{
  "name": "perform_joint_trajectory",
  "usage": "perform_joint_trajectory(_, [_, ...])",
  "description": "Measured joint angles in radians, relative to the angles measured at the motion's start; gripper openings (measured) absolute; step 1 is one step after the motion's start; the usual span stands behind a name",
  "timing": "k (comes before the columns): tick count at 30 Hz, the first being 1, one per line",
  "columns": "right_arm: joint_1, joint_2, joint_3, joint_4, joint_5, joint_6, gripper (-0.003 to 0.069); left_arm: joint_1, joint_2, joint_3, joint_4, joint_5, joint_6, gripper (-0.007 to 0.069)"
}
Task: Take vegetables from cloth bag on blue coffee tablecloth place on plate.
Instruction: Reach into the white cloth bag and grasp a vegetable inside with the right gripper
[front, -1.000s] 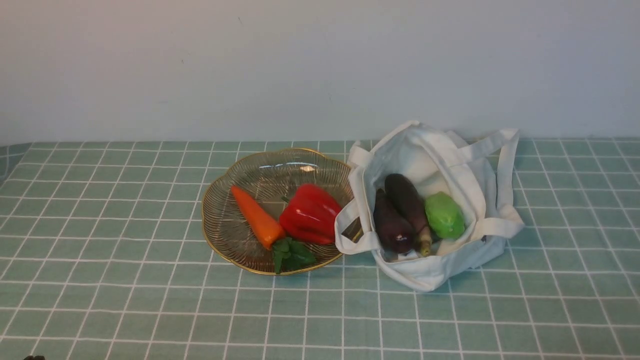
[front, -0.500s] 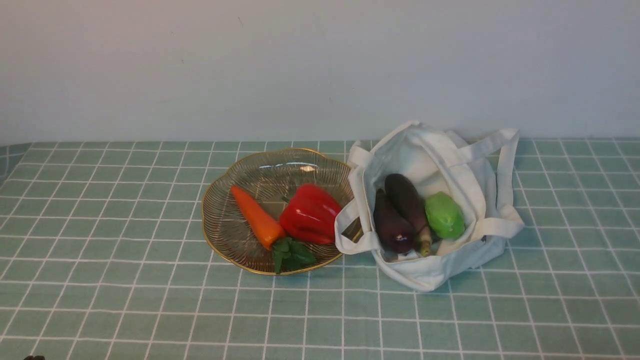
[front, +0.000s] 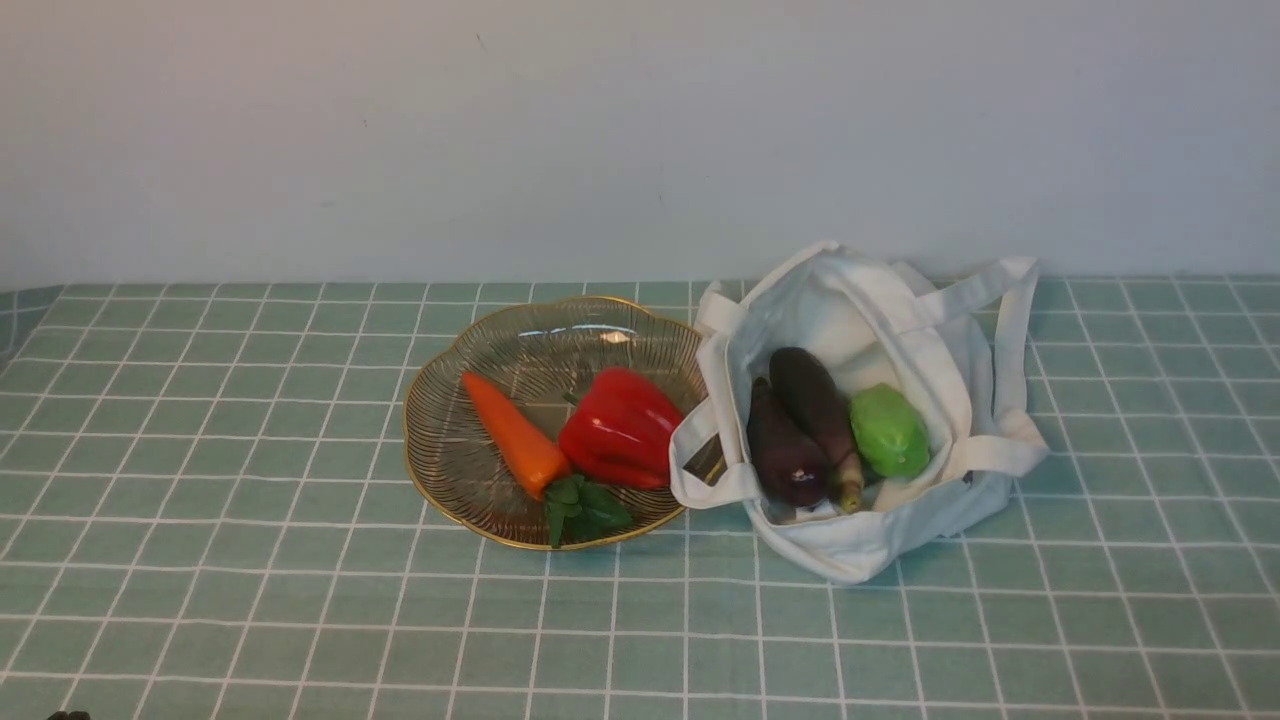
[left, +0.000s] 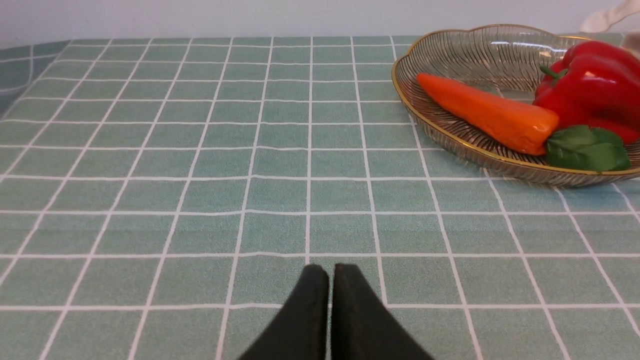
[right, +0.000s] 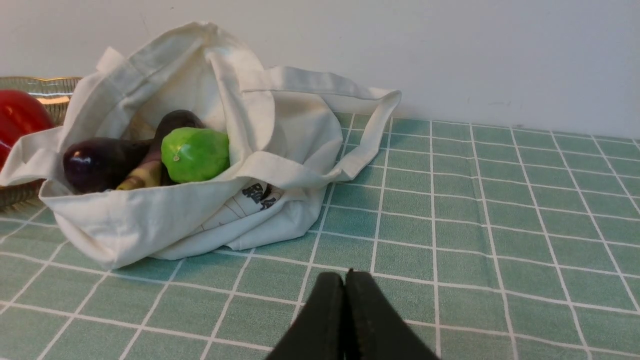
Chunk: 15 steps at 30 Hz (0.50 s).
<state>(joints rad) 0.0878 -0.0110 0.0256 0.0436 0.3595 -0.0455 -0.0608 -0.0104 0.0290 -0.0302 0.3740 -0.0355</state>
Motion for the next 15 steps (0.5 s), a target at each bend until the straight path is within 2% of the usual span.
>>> perform_joint_trajectory(1, [0.000,0.000,0.000,0.005,0.000,0.007,-0.0015,0.000,0.000,0.000,0.000,0.000,0.000,-0.0004])
perform_joint_trajectory(2, [0.000,0.000,0.000,0.061,-0.001,0.045,-0.0015,0.000,0.000,0.000,0.000,0.000,0.000,-0.0004])
perform_joint_trajectory(8, [0.000,0.000,0.002,0.517,-0.022,0.257,-0.0015,0.000,0.000,0.000,0.000,0.000,0.000,-0.0004])
perform_joint_trajectory(12, [0.000,0.000,0.002,0.643,-0.031,0.278,-0.0015,0.000,0.000,0.000,0.000,0.000,0.000,-0.0004])
perform_joint_trajectory(15, [0.000,0.000,0.001,0.689,-0.025,0.279,-0.0015,0.000,0.000,0.000,0.000,0.000,0.000,-0.0004])
